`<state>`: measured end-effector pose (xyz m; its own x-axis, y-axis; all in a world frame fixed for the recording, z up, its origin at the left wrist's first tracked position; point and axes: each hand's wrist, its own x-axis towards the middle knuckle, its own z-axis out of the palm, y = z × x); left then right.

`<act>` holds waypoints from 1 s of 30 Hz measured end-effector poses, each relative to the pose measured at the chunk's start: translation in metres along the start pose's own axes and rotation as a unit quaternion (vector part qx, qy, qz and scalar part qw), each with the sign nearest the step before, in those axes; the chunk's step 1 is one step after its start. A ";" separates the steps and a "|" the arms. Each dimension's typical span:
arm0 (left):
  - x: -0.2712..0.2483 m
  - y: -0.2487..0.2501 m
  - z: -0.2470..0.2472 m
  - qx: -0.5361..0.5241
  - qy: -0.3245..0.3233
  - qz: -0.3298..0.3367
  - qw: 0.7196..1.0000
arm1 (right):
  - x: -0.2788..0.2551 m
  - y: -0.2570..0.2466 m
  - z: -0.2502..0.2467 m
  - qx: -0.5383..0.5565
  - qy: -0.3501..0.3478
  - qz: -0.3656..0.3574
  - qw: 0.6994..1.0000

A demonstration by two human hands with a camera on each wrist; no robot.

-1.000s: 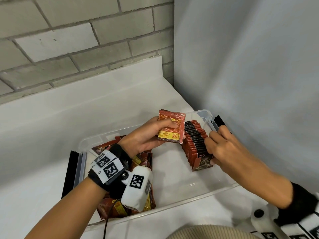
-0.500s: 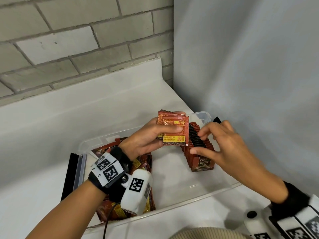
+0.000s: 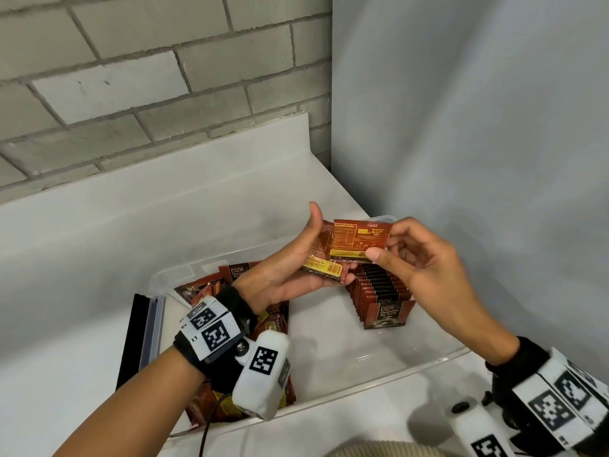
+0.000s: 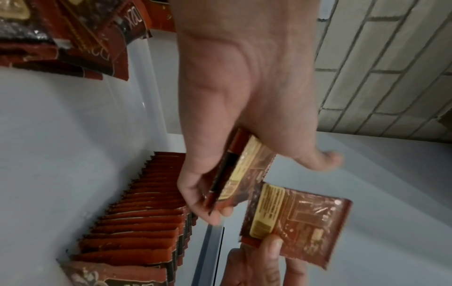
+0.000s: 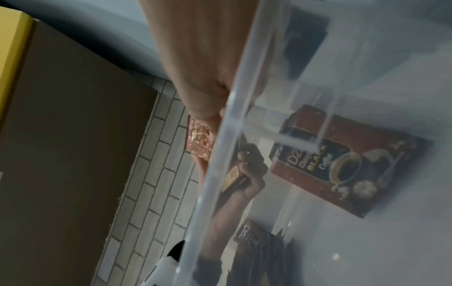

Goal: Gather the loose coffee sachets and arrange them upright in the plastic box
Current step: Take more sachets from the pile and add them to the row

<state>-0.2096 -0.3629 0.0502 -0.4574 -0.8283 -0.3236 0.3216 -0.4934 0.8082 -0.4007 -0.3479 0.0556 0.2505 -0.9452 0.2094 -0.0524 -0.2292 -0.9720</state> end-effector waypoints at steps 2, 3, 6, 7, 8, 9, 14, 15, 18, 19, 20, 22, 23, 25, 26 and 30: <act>0.000 0.001 0.001 -0.025 0.022 -0.013 0.999 | -0.001 -0.002 0.000 0.008 0.001 0.001 1.000; 0.000 0.001 0.002 -0.026 0.028 -0.014 0.999 | -0.001 -0.003 0.000 0.007 -0.003 0.002 1.000; -0.003 0.001 0.002 -0.001 0.013 -0.010 1.000 | -0.002 0.000 -0.002 -0.003 -0.020 -0.014 1.000; -0.004 0.002 0.002 0.010 0.010 -0.006 1.000 | -0.002 0.001 -0.003 -0.005 -0.025 -0.021 0.999; -0.004 0.003 0.001 0.020 0.014 -0.002 1.000 | -0.002 0.001 -0.002 -0.006 -0.030 -0.027 0.999; -0.004 0.004 0.000 0.025 0.018 0.002 1.000 | -0.002 0.001 -0.002 -0.008 -0.036 -0.031 0.999; -0.005 0.008 -0.002 0.006 0.026 0.033 0.999 | -0.003 0.001 0.000 -0.002 -0.047 -0.030 0.998; -0.004 0.008 -0.002 -0.005 0.030 0.041 0.999 | -0.003 0.000 0.000 -0.008 -0.039 -0.027 0.999; -0.004 0.008 0.000 -0.044 0.048 0.065 0.996 | -0.003 -0.002 0.001 -0.007 0.016 0.013 1.000; -0.004 0.008 0.000 -0.054 0.053 0.074 0.994 | -0.003 -0.002 0.001 -0.005 0.032 0.020 0.999; -0.003 0.009 0.000 -0.060 0.057 0.083 0.993 | -0.002 -0.002 0.001 -0.008 0.039 0.022 0.999; -0.003 0.010 0.001 -0.073 0.066 0.097 0.990 | 0.000 -0.001 0.002 -0.022 0.026 0.032 0.999; -0.003 0.010 0.000 -0.077 0.070 0.101 0.989 | 0.001 -0.001 0.002 -0.034 0.013 0.036 0.999; -0.002 0.010 -0.002 -0.082 0.077 0.102 0.988 | 0.002 -0.002 0.003 -0.067 -0.009 0.039 0.997; -0.002 0.010 -0.003 -0.082 0.079 0.103 0.988 | 0.003 -0.002 0.003 -0.079 -0.015 0.040 0.996; 0.002 0.010 -0.005 -0.082 0.084 0.112 0.987 | 0.013 -0.001 0.003 -0.059 -0.029 0.036 0.997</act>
<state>-0.2033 -0.3705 0.0553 -0.2195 -0.9470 -0.2345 0.5348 -0.3178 0.7829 -0.3942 -0.3588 0.0589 0.2977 -0.9458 0.1294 -0.1846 -0.1901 -0.9643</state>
